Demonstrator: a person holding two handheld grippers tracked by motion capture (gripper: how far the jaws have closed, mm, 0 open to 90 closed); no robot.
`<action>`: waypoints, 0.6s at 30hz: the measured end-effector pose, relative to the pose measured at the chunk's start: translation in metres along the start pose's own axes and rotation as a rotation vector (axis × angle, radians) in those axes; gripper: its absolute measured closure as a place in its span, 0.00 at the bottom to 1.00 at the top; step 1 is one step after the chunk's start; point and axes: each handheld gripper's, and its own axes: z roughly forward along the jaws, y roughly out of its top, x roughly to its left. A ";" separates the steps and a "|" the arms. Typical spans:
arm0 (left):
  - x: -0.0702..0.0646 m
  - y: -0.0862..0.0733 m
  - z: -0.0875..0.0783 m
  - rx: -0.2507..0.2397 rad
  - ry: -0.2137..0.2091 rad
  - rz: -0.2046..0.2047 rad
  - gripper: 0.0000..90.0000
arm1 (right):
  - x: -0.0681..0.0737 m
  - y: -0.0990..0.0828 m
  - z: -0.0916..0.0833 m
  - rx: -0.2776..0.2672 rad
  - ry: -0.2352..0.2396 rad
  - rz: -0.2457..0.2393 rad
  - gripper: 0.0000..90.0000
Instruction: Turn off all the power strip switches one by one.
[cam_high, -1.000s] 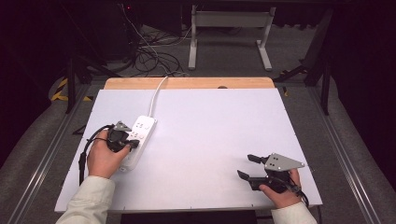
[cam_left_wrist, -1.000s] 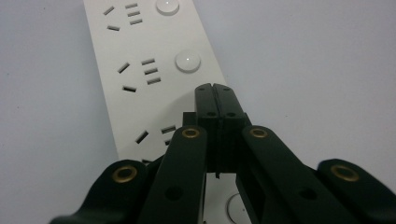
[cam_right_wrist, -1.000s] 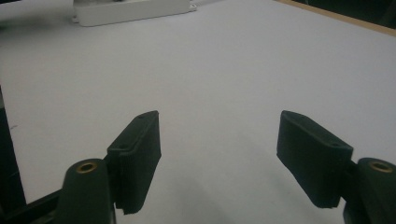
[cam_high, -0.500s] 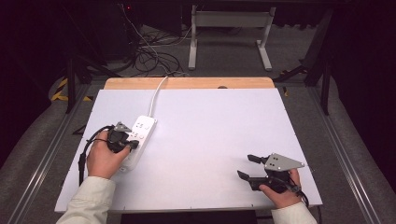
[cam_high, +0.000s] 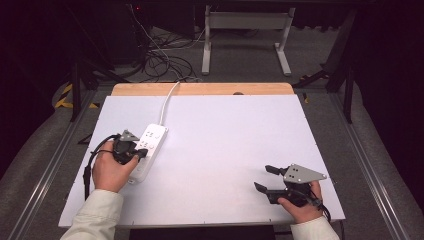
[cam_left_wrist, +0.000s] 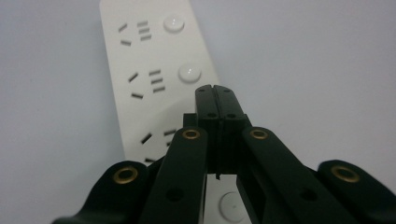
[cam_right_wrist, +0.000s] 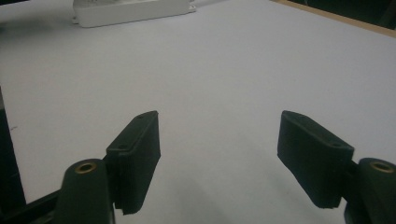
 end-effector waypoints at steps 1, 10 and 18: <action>0.000 0.002 -0.004 -0.016 -0.013 -0.006 1.00 | 0.000 0.000 0.000 0.000 0.000 0.000 0.34; -0.006 0.007 -0.012 -0.026 -0.008 0.025 1.00 | 0.000 0.000 0.000 -0.001 0.001 0.002 0.34; -0.002 0.016 -0.008 -0.042 -0.026 0.015 1.00 | 0.000 0.000 0.001 0.002 0.003 0.001 0.34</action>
